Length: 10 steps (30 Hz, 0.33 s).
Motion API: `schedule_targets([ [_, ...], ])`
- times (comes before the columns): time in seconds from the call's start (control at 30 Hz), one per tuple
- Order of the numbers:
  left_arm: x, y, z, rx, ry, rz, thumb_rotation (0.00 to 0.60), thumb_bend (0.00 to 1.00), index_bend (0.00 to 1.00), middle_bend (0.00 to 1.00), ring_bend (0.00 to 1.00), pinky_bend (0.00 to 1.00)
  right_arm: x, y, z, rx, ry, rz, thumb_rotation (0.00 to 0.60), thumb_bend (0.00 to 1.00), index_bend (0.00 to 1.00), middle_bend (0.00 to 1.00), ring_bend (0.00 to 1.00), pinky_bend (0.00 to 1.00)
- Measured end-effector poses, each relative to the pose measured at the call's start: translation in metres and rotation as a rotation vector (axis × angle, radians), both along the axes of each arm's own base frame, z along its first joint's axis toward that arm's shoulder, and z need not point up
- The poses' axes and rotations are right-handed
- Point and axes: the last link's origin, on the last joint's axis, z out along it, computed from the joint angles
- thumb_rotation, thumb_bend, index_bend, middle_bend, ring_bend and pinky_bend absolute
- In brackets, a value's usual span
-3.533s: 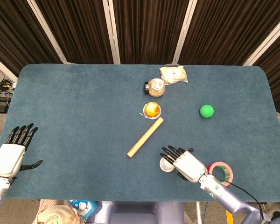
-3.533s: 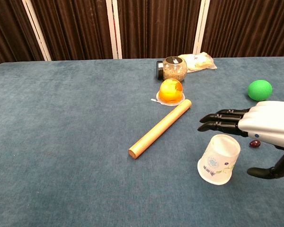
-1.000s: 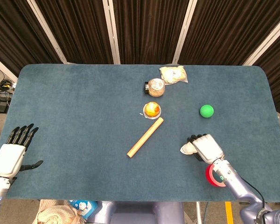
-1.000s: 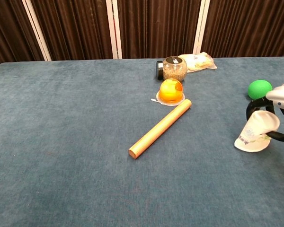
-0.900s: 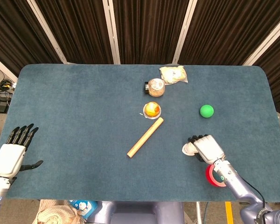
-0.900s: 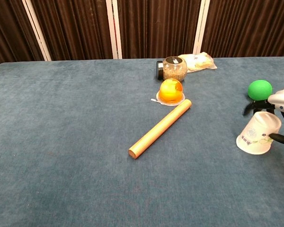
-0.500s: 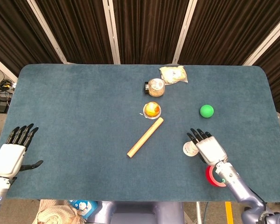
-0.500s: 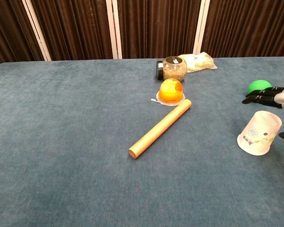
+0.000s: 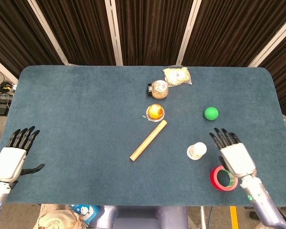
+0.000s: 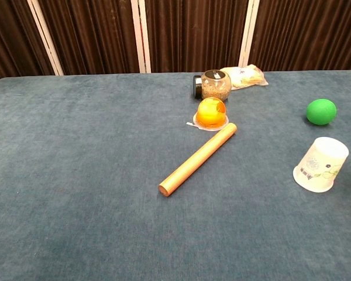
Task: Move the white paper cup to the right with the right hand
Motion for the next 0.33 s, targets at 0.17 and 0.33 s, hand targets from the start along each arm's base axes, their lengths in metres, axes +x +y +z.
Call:
schedule_targets([
  [0.17,-0.001,0.0,0.0,0.01,-0.001,-0.008,0.6,0.0,0.0,0.0,0.0,0.0,-0.021,0.028,0.018,-0.104,-0.061,0.014,0.6,0.42,0.0,0.0,0.0,0.13],
  [0.33,-0.001,0.001,0.001,0.017,-0.006,-0.016,0.6,0.0,0.0,0.0,0.0,0.0,-0.043,0.054,0.032,-0.179,-0.128,-0.016,0.6,0.42,0.0,0.0,0.0,0.12],
])
